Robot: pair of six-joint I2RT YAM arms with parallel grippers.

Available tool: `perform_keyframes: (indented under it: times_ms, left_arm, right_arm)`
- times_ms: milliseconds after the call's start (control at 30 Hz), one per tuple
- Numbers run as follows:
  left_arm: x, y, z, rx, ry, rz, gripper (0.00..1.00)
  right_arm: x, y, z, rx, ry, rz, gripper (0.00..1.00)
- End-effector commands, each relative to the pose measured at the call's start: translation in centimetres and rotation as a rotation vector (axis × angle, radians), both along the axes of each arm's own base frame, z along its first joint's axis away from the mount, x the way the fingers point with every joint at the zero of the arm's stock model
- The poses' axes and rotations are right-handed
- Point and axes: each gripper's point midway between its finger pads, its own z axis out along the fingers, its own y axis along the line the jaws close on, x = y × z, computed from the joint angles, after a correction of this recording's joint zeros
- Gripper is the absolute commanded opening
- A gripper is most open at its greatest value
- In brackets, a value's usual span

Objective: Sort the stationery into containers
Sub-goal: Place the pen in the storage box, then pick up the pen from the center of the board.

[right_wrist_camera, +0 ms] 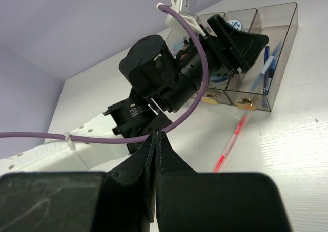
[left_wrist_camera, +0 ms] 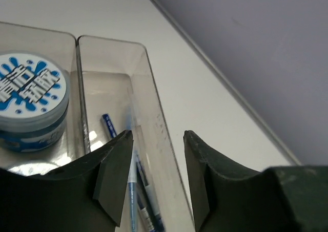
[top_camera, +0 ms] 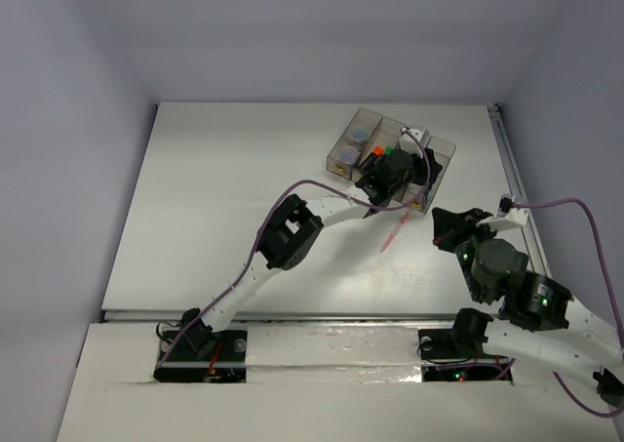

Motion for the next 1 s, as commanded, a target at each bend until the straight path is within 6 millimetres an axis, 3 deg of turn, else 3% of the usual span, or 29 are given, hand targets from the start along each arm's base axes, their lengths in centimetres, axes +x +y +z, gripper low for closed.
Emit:
perform_keyframes:
  times_ms: [0, 33, 67, 100, 133, 167, 200, 233, 267, 300, 333, 367, 400, 500, 633, 733, 933, 967]
  left_arm:
    - [-1.1, 1.8, 10.8, -0.058, -0.168, -0.011, 0.41]
    - [-1.5, 2.4, 12.7, -0.083, -0.212, -0.01, 0.39]
    - [-2.2, 3.5, 11.2, -0.046, -0.207, -0.013, 0.34]
    - [-3.1, 5.0, 15.1, -0.075, -0.263, -0.002, 0.3]
    - [-3.7, 5.9, 16.4, -0.094, -0.293, 0.0, 0.23]
    - [-4.6, 7.2, 14.0, -0.043, -0.268, -0.003, 0.08]
    - [-6.0, 8.7, 17.2, -0.076, -0.302, 0.011, 0.01]
    - [-7.1, 9.3, 17.3, -0.075, -0.31, 0.008, 0.0]
    - [-7.9, 10.6, 14.3, -0.021, -0.271, 0.011, 0.0]
    - [-9.3, 11.5, 15.5, -0.032, -0.278, 0.005, 0.0]
    - [-10.4, 11.7, 14.3, -0.008, -0.26, 0.002, 0.0]
    - [-11.4, 12.5, 11.1, 0.052, -0.216, -0.003, 0.0]
    - [-11.5, 13.2, 10.1, 0.076, -0.197, 0.011, 0.0]
    - [-13.2, 14.1, 4.4, 0.194, -0.111, 0.005, 0.04]
    - [-15.3, 14.0, -0.4, 0.321, -0.08, -0.021, 0.15]
    - [-15.8, 13.4, -2.4, 0.389, -0.08, -0.026, 0.23]
    - [-14.9, 12.2, -4.4, 0.436, -0.062, -0.021, 0.24]
    - [-14.6, 11.7, -4.0, 0.43, -0.069, -0.021, 0.24]
  right_arm:
    - [0.1, -0.2, 1.3, 0.03, -0.027, -0.017, 0.0]
    - [0.1, -0.2, 1.3, 0.028, -0.027, -0.017, 0.0]
    - [0.1, -0.3, 1.3, 0.029, -0.027, -0.017, 0.0]
    - [0.1, -0.3, 1.2, 0.023, -0.024, -0.018, 0.0]
    - [0.1, -0.3, 1.0, 0.02, -0.019, -0.022, 0.0]
    - [0.1, -0.5, 0.8, 0.021, -0.017, -0.027, 0.0]
    - [0.0, -0.6, 0.8, 0.022, -0.016, -0.03, 0.0]
    - [0.0, -0.6, 0.5, 0.017, -0.014, -0.032, 0.0]
    - [0.1, -0.7, 0.4, 0.016, -0.014, -0.036, 0.0]
    - [0.0, -0.8, 0.3, 0.015, -0.015, -0.038, 0.0]
    - [0.0, -0.7, 0.1, 0.011, -0.012, -0.036, 0.0]
    - [0.0, -0.7, 0.0, 0.009, -0.011, -0.035, 0.0]
    - [0.0, -0.7, -0.1, 0.007, -0.01, -0.035, 0.0]
    - [0.0, -0.6, -0.4, 0.005, -0.002, -0.033, 0.0]
    - [-0.1, -0.6, -0.5, 0.008, 0.0, -0.024, 0.0]
    - [-0.2, -0.6, -0.7, 0.006, 0.011, -0.019, 0.0]
    - [-0.3, -0.4, -0.8, 0.008, 0.017, -0.005, 0.0]
    - [-0.3, -0.4, -0.9, 0.008, 0.019, -0.003, 0.0]
